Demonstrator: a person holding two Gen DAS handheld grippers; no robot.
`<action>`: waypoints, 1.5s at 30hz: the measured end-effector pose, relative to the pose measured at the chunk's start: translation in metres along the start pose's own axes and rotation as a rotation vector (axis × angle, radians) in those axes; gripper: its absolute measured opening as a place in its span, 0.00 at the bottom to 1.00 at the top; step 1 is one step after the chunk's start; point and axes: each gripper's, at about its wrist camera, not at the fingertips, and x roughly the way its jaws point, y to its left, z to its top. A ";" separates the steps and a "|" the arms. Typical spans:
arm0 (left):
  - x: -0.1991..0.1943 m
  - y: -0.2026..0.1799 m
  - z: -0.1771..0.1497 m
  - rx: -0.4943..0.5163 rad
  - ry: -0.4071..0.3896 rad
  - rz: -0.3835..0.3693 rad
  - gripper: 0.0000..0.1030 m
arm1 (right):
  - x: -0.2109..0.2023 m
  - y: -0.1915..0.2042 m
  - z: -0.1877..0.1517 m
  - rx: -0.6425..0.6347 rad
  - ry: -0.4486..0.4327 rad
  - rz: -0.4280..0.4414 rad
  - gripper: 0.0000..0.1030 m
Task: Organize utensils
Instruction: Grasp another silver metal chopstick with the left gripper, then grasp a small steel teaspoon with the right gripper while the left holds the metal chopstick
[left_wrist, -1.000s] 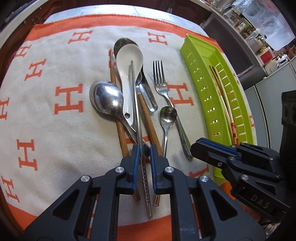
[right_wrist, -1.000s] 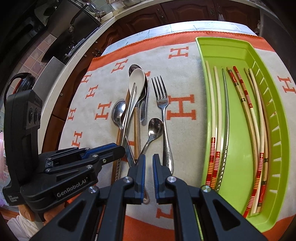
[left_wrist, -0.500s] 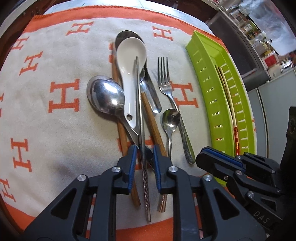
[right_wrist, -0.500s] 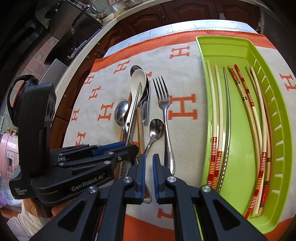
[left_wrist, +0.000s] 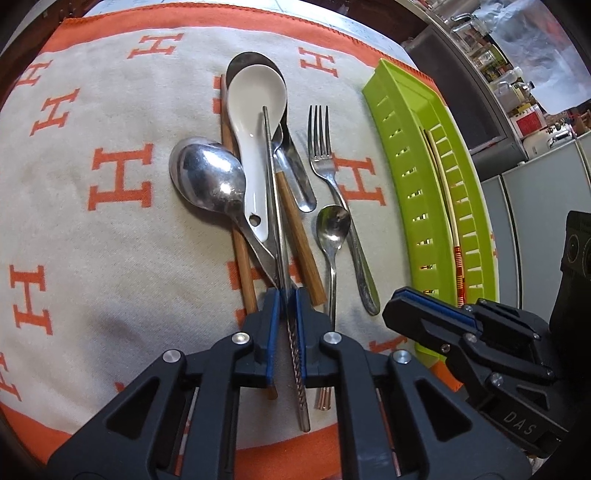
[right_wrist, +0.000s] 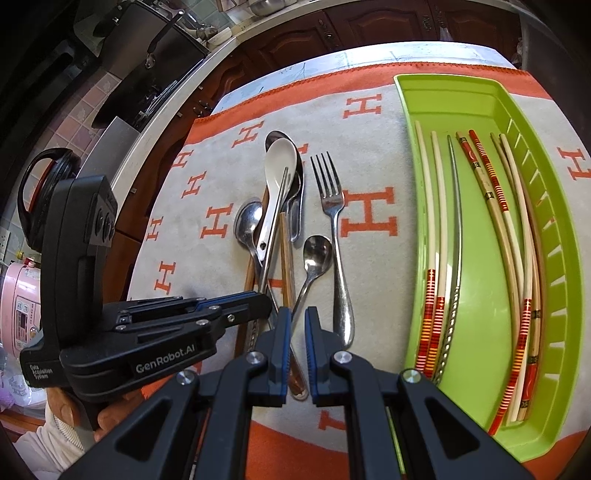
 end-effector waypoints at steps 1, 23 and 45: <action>0.001 0.000 0.001 0.002 0.000 0.000 0.06 | 0.000 0.000 0.000 0.001 0.000 -0.001 0.07; -0.067 0.040 -0.029 -0.092 -0.182 -0.076 0.03 | 0.025 0.018 0.001 -0.007 0.073 0.006 0.07; -0.061 0.053 -0.032 -0.123 -0.175 -0.118 0.03 | 0.045 0.006 0.004 0.057 0.095 -0.029 0.02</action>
